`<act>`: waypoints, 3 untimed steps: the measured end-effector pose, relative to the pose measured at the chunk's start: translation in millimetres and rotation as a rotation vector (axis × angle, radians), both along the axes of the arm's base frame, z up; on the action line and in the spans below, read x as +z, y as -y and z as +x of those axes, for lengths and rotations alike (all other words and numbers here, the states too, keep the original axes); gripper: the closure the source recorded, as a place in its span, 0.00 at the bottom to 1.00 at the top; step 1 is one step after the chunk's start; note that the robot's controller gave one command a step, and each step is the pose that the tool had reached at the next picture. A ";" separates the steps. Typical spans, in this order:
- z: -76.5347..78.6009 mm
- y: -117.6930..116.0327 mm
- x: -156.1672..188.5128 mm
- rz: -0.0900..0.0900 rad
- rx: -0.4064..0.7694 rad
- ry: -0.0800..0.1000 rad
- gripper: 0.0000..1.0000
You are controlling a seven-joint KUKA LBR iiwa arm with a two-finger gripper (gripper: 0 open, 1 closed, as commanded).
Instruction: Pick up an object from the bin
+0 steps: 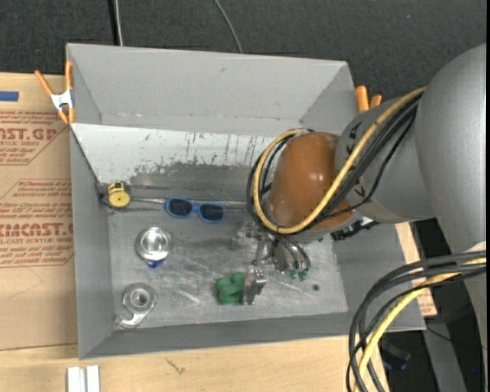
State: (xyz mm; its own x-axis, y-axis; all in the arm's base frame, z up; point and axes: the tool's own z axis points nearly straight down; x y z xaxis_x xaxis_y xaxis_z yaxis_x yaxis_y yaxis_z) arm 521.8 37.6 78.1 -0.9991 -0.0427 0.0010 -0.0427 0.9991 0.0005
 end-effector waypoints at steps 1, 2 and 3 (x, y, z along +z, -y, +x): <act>-11.4 -42.8 -4.5 -0.001 0.111 0.015 0.00; -12.1 -43.1 -2.8 0.000 0.111 0.009 1.00; 14.4 -42.0 129.2 0.000 0.153 0.012 1.00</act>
Offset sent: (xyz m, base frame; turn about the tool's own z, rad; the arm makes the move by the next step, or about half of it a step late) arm -0.0155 0.0428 -0.0081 -0.1113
